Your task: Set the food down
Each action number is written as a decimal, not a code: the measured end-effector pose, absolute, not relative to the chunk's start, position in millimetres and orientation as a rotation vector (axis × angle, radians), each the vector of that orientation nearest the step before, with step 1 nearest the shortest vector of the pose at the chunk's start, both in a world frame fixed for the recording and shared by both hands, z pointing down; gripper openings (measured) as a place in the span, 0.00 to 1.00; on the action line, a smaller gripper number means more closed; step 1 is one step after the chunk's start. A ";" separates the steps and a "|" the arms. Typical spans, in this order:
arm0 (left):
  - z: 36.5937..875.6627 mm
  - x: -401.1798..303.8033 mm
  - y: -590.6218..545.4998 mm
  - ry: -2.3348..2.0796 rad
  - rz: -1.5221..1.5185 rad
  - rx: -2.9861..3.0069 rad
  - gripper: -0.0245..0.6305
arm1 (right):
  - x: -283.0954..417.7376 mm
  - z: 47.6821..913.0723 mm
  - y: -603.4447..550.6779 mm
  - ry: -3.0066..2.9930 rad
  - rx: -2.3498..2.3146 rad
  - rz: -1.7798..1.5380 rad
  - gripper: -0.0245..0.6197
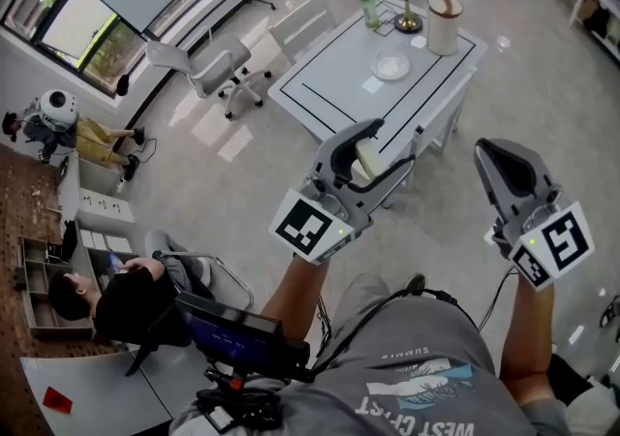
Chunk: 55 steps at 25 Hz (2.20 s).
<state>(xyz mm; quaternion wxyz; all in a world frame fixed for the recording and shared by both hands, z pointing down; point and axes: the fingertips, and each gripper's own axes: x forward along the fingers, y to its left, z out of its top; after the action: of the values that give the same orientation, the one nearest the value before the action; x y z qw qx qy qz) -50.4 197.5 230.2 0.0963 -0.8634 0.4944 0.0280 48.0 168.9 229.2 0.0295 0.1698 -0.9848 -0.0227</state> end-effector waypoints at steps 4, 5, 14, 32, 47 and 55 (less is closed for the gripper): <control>234.2 -58.9 182.0 1.480 0.070 -2.560 0.44 | 40.6 234.6 154.2 -3.034 0.513 -0.046 0.05; 235.4 -63.0 177.1 1.481 0.071 -2.563 0.44 | 36.8 235.8 149.6 -3.032 0.515 -0.043 0.05; 234.9 -102.4 129.3 1.406 0.094 -2.608 0.44 | 0.1 231.9 111.4 -3.000 0.609 -0.054 0.05; 252.0 -151.9 23.8 1.354 0.115 -2.672 0.44 | -45.8 248.0 30.9 -2.939 0.691 -0.019 0.05; 292.9 -129.8 -81.0 1.579 -0.018 -2.587 0.44 | 0.9 256.7 -53.9 -2.966 0.541 -0.036 0.05; 329.3 -128.6 -119.8 1.646 -0.123 -2.599 0.44 | 14.2 267.3 -77.1 -2.974 0.537 0.009 0.05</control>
<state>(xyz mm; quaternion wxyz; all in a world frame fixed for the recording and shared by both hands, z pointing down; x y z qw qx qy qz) -128.6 -119.8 329.3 0.0315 -0.8437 0.5344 -0.0398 14.2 -77.1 267.3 0.0599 0.1773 -0.9823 0.0030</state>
